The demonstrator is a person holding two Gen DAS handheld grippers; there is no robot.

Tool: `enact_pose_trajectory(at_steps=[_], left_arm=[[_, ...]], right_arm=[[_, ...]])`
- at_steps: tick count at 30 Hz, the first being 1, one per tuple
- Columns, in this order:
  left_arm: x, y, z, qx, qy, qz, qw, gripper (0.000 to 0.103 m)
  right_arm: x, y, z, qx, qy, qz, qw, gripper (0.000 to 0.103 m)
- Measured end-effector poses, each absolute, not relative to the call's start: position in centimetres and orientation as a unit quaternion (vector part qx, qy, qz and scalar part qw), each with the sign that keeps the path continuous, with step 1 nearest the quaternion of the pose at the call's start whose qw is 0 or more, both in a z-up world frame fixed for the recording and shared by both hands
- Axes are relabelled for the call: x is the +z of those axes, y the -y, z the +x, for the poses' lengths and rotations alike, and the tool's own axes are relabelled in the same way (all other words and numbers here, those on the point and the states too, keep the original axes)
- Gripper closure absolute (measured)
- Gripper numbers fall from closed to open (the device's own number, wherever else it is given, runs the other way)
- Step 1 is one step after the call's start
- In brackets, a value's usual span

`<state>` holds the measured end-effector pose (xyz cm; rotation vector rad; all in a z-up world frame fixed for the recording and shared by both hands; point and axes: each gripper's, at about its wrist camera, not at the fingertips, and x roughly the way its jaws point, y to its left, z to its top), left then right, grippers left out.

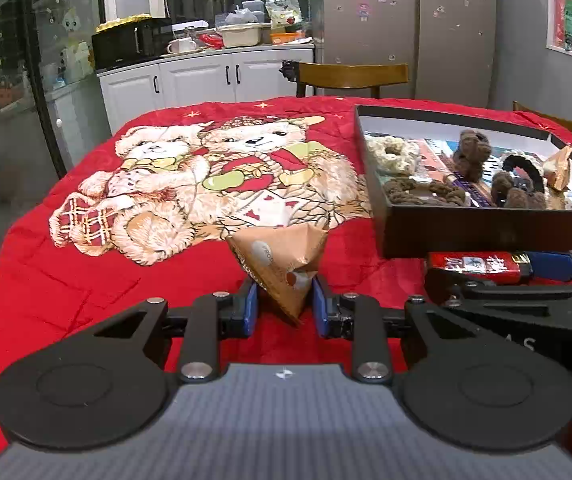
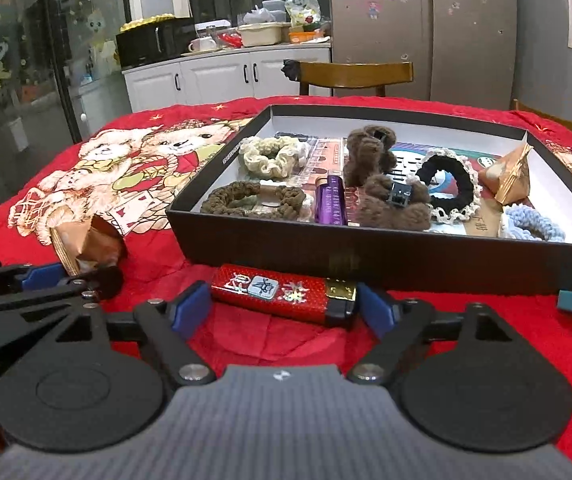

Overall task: Organize objects
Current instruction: 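Grasp the red printed lighter with the right tool while the left tool holds the triangle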

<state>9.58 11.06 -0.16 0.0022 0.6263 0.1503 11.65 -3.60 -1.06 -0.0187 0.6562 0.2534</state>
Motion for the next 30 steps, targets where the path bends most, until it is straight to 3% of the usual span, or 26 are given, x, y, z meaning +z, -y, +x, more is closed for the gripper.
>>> enact_pose_trajectory(at_steps=[6,9,14,21,30], left_arm=[[-0.2,-11.1,9.7,0.08,-0.307,0.001,0.948,0.07],[-0.2,-11.3,9.8,0.085,-0.308,-0.003,0.948,0.07],[-0.2,-11.9,9.9,0.095,-0.31,-0.013,0.946,0.07],[-0.2,-11.6,9.9,0.095,-0.308,-0.002,0.947,0.07],[-0.2,-11.3,9.8,0.091,-0.307,0.002,0.947,0.07]], right_arm=[[-1.1,2.9,11.6,0.116,-0.323,-0.031,0.939,0.021],[-1.1,2.6,11.8,0.107,-0.326,-0.036,0.939,0.013],[-1.2,2.3,12.1,0.1,-0.33,-0.031,0.938,0.01],[-1.1,2.2,11.8,0.101,-0.325,-0.035,0.94,0.022],[-1.1,2.4,11.9,0.103,-0.322,-0.03,0.941,0.023]])
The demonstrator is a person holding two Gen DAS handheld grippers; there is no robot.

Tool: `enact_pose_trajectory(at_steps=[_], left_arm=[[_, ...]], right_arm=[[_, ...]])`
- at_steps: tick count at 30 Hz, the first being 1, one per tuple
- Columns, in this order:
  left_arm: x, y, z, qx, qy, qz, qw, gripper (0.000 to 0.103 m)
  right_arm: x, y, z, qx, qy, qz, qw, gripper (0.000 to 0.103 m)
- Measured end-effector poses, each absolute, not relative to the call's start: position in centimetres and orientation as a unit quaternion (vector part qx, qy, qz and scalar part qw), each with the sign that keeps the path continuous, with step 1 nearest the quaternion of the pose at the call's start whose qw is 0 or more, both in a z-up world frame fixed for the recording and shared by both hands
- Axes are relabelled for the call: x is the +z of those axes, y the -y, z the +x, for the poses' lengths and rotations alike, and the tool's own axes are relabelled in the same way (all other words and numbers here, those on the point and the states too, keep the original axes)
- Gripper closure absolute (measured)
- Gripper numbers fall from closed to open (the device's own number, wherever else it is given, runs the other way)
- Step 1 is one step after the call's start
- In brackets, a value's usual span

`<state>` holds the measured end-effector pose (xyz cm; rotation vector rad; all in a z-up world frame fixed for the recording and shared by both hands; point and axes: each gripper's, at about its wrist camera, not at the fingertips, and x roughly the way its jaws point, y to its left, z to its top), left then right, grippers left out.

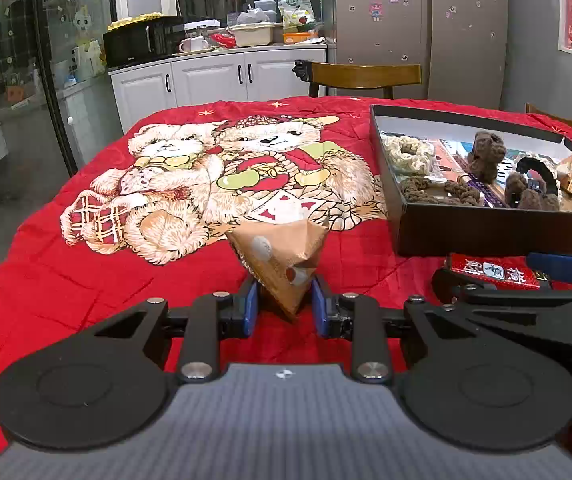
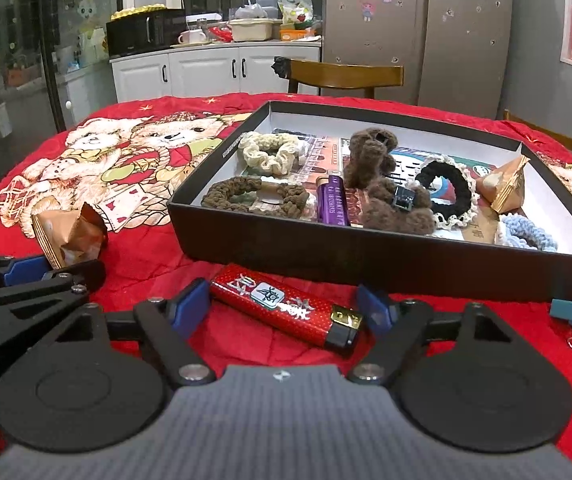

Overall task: Organize objects
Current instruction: 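Grasp the red printed lighter with the right tool while the left tool holds the triangle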

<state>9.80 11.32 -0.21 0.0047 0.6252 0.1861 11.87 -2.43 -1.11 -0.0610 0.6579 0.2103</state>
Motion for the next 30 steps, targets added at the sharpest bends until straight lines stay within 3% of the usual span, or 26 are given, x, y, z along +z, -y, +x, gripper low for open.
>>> enact_pose_trajectory(at_steps=[30], left_arm=[[0.4,-10.7,8.6,0.083,-0.273,0.005,0.958,0.079]], right_arm=[[0.3,5.7,10.2,0.15,-0.306,0.053,0.939,0.023]])
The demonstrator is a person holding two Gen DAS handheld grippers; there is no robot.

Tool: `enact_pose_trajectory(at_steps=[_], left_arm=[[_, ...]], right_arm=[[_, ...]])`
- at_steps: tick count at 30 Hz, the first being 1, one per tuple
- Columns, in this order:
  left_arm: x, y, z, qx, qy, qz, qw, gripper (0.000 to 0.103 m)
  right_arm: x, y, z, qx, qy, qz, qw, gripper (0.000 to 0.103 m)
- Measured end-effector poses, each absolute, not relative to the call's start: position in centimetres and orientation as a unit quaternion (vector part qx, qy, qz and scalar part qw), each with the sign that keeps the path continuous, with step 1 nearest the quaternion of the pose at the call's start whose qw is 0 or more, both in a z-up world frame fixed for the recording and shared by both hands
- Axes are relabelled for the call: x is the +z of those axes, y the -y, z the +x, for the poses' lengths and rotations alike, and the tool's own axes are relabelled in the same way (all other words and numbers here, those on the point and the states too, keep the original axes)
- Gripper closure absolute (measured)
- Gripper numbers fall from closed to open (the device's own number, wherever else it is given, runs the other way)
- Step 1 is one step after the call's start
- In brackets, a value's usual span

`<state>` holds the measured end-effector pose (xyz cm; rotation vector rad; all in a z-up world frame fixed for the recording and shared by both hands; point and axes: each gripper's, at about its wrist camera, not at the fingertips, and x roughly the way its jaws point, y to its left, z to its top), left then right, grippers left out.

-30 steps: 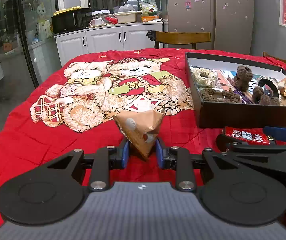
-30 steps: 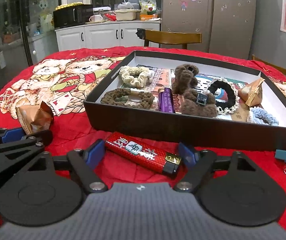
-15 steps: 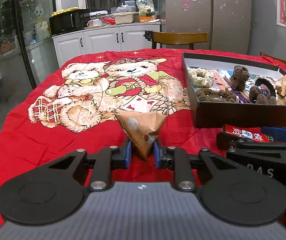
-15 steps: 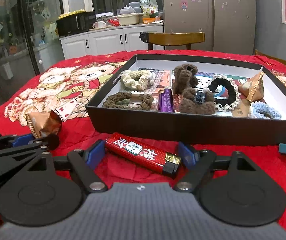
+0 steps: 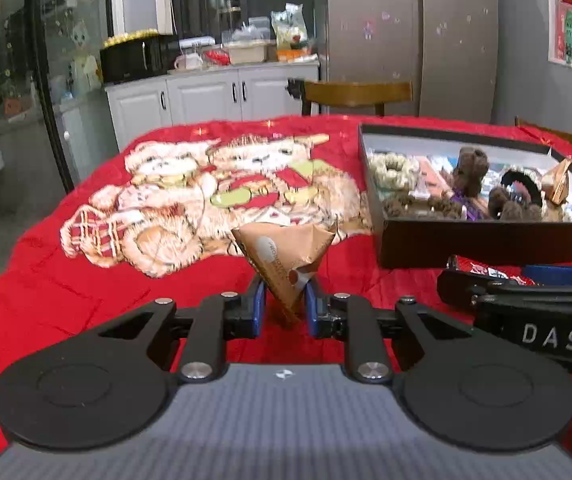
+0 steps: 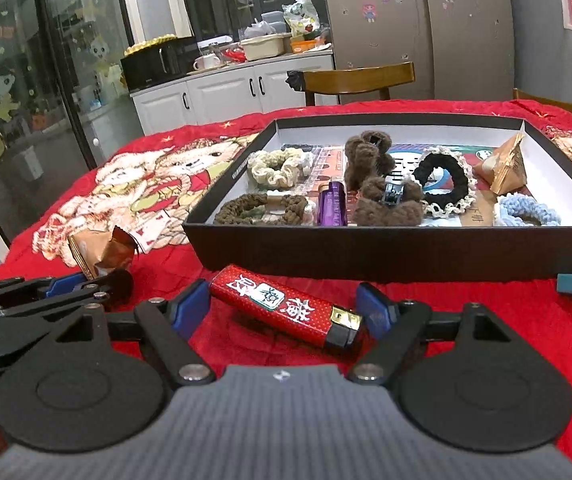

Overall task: Organize objects
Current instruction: 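Grasp the red printed lighter with the right tool while the left tool holds the triangle, then lift and carry the triangle and red lighter over the box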

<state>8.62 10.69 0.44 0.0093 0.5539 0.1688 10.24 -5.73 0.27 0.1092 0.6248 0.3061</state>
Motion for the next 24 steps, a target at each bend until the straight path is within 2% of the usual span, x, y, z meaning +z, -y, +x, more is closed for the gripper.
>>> enact_pose_trajectory(at_steps=[16,24], left_arm=[[1.7,-10.7,7.4,0.07,-0.222,0.001,0.973,0.079],[4.6,-8.4,7.6,0.052,-0.205,0.001,0.977,0.079]], right_arm=[[3.6,7.3,9.5,0.174,-0.267,0.096,0.943,0.023],[8.1,11.0,10.8,0.209,-0.241,0.129,0.939,0.023]])
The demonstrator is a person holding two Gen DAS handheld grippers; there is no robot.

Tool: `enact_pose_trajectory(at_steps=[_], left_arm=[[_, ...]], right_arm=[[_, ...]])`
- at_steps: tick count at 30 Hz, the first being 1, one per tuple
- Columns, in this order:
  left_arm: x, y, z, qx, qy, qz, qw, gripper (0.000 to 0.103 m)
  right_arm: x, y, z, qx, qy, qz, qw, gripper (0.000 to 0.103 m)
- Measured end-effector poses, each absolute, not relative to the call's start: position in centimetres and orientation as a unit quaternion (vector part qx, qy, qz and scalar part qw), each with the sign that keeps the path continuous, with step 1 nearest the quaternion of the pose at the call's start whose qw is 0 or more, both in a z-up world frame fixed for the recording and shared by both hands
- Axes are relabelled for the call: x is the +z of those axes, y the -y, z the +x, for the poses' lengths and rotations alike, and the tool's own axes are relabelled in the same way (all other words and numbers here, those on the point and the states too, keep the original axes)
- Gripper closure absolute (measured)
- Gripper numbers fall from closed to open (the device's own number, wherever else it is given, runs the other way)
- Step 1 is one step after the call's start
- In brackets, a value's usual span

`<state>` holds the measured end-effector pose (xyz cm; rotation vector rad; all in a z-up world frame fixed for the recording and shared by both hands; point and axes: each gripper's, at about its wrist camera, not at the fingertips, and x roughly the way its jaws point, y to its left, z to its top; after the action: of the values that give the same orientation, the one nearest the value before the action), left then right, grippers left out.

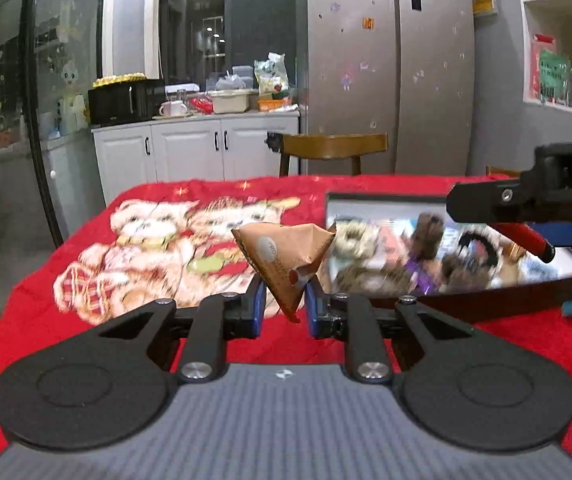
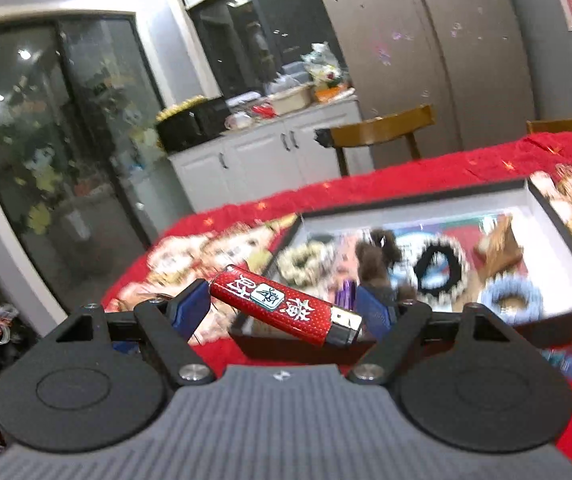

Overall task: Organize objects
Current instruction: 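Lift and carry the triangle and red lighter over the box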

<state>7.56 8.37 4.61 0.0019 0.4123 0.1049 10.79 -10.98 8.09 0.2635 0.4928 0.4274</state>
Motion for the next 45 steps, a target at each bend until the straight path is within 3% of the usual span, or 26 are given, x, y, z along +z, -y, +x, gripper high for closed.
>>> enact_pose_trajectory(at_steps=[11,24,31,45], left_arm=[[12.1,-1.4,11.4,0.01,-0.165,0.013,0.986,0.079],[15.0,3.9,22.2,-0.02,-0.168,-0.062,0.984,0.079],[13.0,5.1,27.3,-0.049,-0.19,-0.034,0.98,0.079],[4.9,6.1,32.0,-0.087,-0.305,-0.006,0.948,0.079]], right_arm=[[13.9,18.3,14.7,0.187,-0.211,0.157,0.946,0.023],[15.4,22.8,21.3,0.139,-0.206,0.154,0.956,0.023],[12.7,24.9,25.4,0.143,-0.245,0.193,0.939,0.023],[7.5,23.2,28.4,0.103,-0.31,0.135,0.935,0.023]])
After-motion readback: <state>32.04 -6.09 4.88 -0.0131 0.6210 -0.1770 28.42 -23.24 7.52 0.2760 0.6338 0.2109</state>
